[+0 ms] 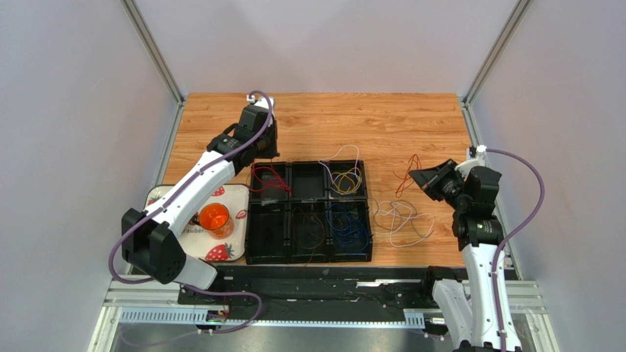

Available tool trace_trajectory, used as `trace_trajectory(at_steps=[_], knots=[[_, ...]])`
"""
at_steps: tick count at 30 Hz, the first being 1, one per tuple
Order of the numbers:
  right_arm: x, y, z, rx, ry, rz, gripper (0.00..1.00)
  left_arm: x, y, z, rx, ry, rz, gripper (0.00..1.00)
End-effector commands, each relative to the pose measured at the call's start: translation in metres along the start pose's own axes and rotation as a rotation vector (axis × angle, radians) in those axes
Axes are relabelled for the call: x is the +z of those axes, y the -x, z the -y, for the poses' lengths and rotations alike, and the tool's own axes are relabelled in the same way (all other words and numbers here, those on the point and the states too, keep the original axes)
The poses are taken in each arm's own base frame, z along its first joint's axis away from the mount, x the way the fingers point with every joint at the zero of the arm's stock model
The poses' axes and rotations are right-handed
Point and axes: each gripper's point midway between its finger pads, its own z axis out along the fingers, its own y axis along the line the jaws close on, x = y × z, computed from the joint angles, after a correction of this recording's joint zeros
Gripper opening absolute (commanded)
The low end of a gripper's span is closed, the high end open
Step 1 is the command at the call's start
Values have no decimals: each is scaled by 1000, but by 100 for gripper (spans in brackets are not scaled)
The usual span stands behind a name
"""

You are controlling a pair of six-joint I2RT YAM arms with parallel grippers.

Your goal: Untangle the cables

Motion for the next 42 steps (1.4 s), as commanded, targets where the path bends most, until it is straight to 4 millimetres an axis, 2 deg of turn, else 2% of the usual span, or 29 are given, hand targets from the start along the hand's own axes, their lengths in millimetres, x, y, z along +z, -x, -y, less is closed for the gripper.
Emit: trace_trajectory(at_steps=[1, 2, 3, 4, 6, 7, 14, 17, 23, 26, 28, 36, 42], knots=[[-3, 8, -14, -27, 51, 24, 0, 6, 6, 7, -59, -51, 53, 0], [-4, 9, -14, -28, 51, 26, 0, 8, 11, 11, -85, -79, 76, 0], [-3, 9, -14, -26, 51, 26, 0, 10, 2, 19, -95, -138, 54, 0], [-3, 9, -15, -25, 53, 23, 0, 10, 10, 30, -114, -196, 92, 0], [-3, 9, -15, -23, 56, 24, 0, 11, -1, 47, -115, -303, 62, 0], [-3, 10, -16, -24, 57, 25, 0, 11, 4, 54, -119, -344, 85, 0], [-5, 11, -18, -33, 56, 27, 0, 17, -6, 76, -120, -475, 53, 0], [-6, 14, -18, -40, 49, 37, 0, 6, 2, 89, -127, -557, 83, 0], [-8, 14, -23, -37, 62, 31, 0, 13, -5, 80, -129, -505, 60, 0], [-8, 13, -24, -36, 70, 24, 0, 19, -14, 62, -138, -407, 42, 0], [-8, 9, -27, -37, 92, 7, 0, 24, -22, 41, -155, -302, 22, 0], [-16, 13, -51, -69, 178, 2, 0, 35, -51, -10, -195, -34, -48, 0], [-17, 8, -60, -78, 199, -17, 0, 50, -81, -25, -220, 54, -162, 0]])
